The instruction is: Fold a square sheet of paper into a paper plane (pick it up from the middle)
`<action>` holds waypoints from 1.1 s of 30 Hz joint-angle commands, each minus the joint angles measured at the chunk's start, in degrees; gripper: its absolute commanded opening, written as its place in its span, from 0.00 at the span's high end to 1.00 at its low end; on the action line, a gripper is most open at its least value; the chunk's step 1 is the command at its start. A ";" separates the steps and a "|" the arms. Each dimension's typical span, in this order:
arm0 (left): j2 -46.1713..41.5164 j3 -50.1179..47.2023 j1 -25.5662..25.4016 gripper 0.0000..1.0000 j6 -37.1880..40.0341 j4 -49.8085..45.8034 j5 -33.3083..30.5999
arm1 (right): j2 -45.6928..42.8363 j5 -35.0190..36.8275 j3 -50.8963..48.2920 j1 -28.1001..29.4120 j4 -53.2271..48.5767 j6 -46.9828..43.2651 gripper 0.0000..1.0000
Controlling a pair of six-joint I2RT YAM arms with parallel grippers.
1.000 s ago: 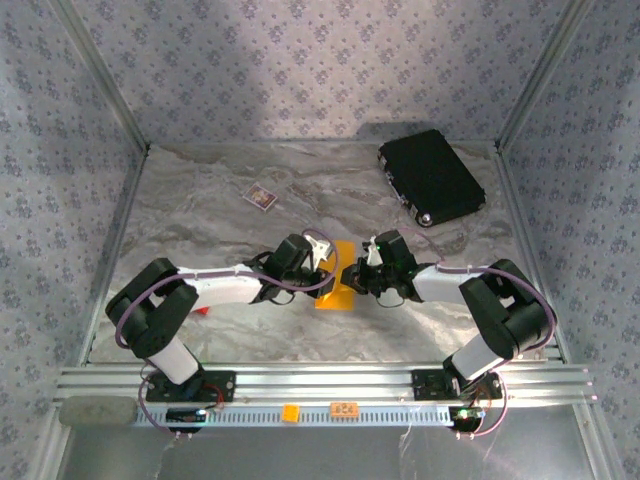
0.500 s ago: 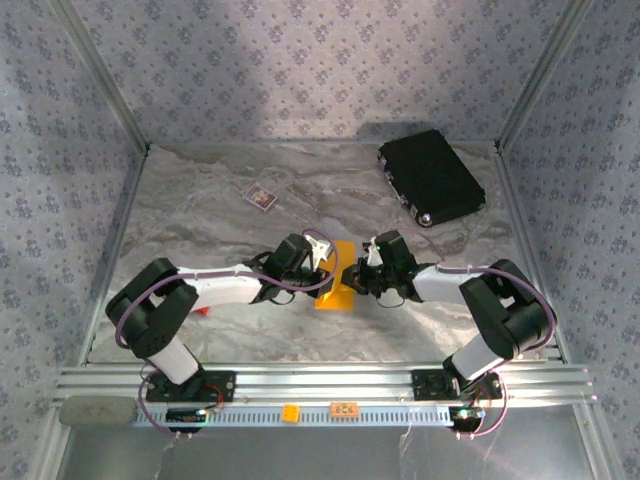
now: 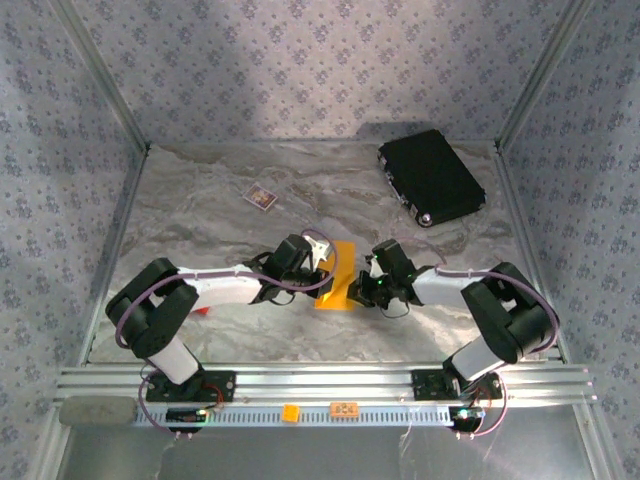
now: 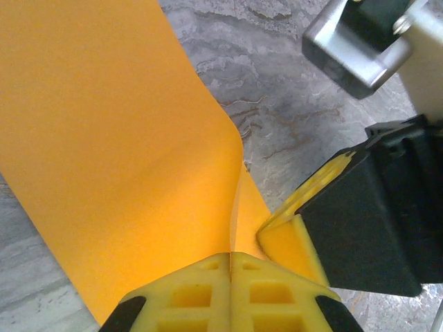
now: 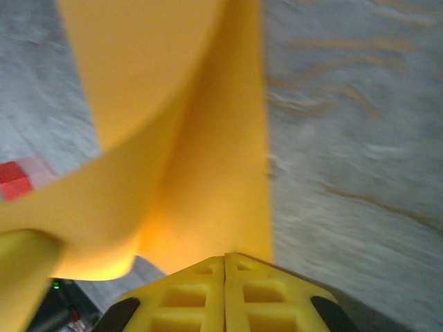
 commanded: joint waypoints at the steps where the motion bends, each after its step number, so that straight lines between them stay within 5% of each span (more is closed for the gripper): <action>1: 0.73 -0.06 0.21 1.00 -1.43 2.00 1.55 | 1.15 2.18 1.22 -0.79 -7.30 -4.53 0.92; 13: 3.62 1.32 -2.47 1.00 -8.94 5.77 -2.23 | 0.46 0.75 5.81 -6.27 -17.04 -14.41 0.89; 25: 3.99 1.58 -3.24 0.96 -9.78 6.64 -4.73 | -1.72 -3.54 3.94 -3.27 -4.31 -5.23 0.86; 33: 3.39 1.55 -3.15 0.84 -8.85 5.77 -2.97 | 1.44 -3.71 3.71 -2.11 0.41 -2.08 0.87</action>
